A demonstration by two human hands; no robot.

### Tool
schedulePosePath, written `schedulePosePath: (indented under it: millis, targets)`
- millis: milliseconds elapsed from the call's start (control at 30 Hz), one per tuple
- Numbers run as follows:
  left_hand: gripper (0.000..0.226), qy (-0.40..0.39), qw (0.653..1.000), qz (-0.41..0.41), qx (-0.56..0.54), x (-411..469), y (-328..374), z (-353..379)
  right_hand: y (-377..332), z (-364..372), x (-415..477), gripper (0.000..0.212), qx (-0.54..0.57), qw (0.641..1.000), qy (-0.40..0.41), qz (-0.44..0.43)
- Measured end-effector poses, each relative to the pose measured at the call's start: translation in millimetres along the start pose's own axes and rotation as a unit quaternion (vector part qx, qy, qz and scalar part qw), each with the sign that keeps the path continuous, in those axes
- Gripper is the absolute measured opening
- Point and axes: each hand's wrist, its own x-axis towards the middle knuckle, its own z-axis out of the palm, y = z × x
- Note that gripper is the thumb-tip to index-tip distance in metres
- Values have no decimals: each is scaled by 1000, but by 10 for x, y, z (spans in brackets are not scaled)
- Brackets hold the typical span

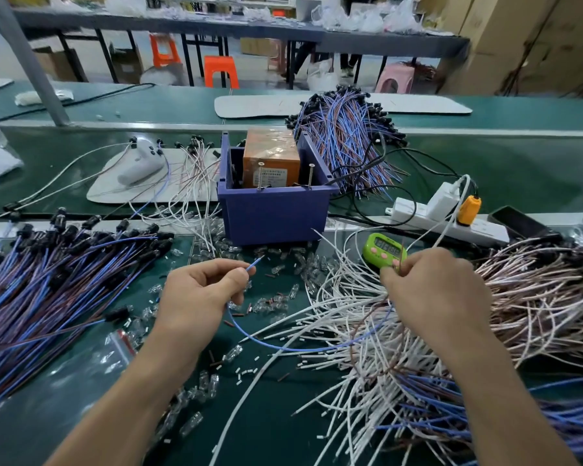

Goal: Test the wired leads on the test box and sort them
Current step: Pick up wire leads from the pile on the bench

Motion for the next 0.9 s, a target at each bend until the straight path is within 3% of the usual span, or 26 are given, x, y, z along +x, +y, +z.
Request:
schedulePosePath:
  millis: [100, 167, 233, 267, 300, 400, 467, 600, 733, 800, 900]
  targets:
    - [31, 3, 1000, -7, -15, -3, 8, 6, -29, 13, -48, 36, 215, 969, 87, -89]
    - [29, 9, 999, -12, -35, -10, 18, 13, -163, 12, -60, 30, 444, 893, 32, -69]
    - [29, 11, 999, -13, -48, -16, 36, 16, -347, -13, -63, 27, 625, 777, -74, -11]
    - [28, 11, 999, -10, -52, -20, 46, 20, -427, -25, -50, 26, 663, 739, -115, 6]
    - [27, 12, 998, -7, -57, -26, 61, 21, -494, -32, -29, 25, 672, 726, -145, 10]
    - [23, 18, 997, 1, -72, -42, 103, 36, -656, -30, 33, 18, 664, 716, -216, 7]
    - [22, 16, 998, 6, -68, -50, 114, 52, -732, -14, 56, 20, 680, 687, -256, 17]
    - [21, 28, 997, 0, -76, -16, 74, 47, -813, 26, 82, 24, 711, 651, -265, 27]
    - [22, 39, 996, 22, -77, 88, 102, 85, -837, 52, 137, 13, 685, 692, -224, 28]
    - [21, 42, 997, 56, -29, 199, 195, 127, -832, 62, 184, 13, 668, 720, -189, 4]
    - [21, 44, 989, 114, 85, 383, 393, 123, -834, 64, 253, 16, 664, 730, -154, -53]
